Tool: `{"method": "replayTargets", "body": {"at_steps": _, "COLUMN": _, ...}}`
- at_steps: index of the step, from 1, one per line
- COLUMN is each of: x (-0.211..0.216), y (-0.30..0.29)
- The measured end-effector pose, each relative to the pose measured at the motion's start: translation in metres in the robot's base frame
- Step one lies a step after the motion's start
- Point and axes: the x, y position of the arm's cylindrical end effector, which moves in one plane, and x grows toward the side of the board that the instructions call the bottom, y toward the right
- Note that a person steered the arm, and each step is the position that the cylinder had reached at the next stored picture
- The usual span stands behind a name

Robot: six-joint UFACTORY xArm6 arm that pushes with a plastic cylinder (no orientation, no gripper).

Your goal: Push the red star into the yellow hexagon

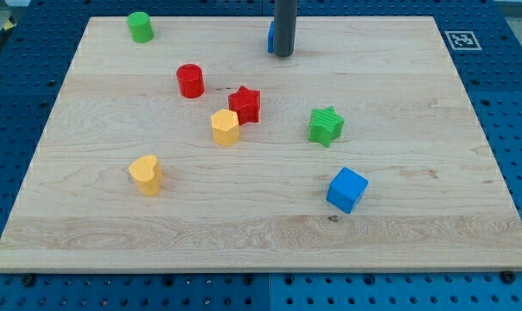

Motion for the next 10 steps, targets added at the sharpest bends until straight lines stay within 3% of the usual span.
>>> {"method": "replayTargets", "body": {"at_steps": 2, "x": -0.016, "y": -0.008}}
{"method": "replayTargets", "body": {"at_steps": 6, "x": 0.01, "y": -0.018}}
{"method": "replayTargets", "body": {"at_steps": 10, "x": 0.081, "y": -0.051}}
